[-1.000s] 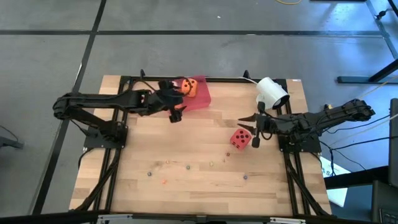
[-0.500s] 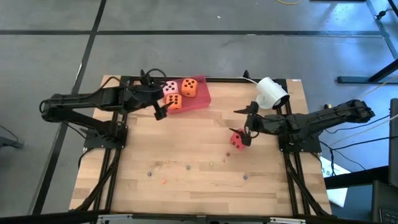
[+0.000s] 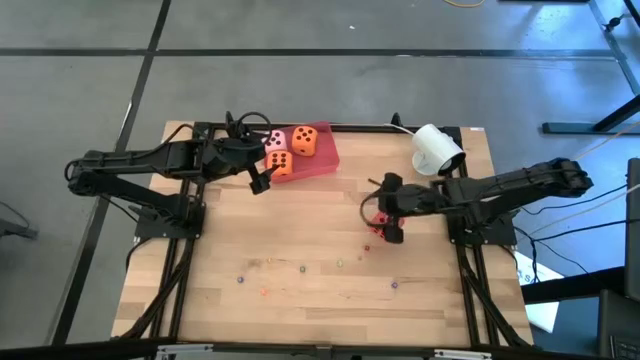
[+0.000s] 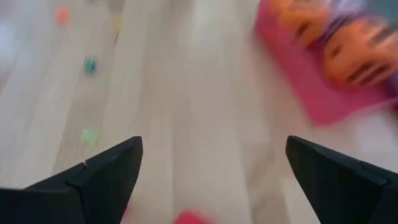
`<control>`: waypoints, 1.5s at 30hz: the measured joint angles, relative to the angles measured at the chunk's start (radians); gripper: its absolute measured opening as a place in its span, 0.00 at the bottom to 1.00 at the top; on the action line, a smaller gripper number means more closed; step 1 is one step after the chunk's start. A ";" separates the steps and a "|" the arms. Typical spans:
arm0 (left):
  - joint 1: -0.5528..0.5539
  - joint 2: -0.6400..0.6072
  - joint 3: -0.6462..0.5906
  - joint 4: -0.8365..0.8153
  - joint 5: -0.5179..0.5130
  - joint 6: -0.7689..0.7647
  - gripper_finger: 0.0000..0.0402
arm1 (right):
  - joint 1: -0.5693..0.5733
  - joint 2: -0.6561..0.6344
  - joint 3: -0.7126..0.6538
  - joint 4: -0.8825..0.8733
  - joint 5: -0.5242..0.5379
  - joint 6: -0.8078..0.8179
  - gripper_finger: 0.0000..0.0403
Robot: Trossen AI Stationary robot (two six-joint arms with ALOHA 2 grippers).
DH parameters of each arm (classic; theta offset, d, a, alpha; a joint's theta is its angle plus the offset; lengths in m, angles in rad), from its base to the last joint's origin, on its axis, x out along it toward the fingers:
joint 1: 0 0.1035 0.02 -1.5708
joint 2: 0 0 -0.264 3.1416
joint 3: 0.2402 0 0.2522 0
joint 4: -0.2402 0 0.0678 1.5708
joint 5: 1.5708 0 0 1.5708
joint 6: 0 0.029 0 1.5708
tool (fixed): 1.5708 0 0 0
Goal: Pick & Place Dice
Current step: Put the large red die into the red bin
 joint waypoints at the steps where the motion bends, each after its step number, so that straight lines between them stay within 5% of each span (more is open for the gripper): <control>1: 0.000 0.000 0.000 0.000 0.000 -0.002 1.00 | -0.002 0.021 0.018 -0.045 -0.024 0.002 0.98; 15: 0.000 -0.001 0.000 0.001 -0.001 -0.073 1.00 | -0.019 0.268 0.211 -0.458 -0.215 -0.179 0.99; 31: 0.000 -0.001 0.000 0.002 -0.012 -0.079 1.00 | -0.016 0.309 0.242 -0.553 -0.147 -0.413 0.99; 45: 0.000 -0.001 0.001 0.002 -0.014 -0.087 1.00 | -0.027 0.312 0.285 -0.589 -0.154 -0.429 0.99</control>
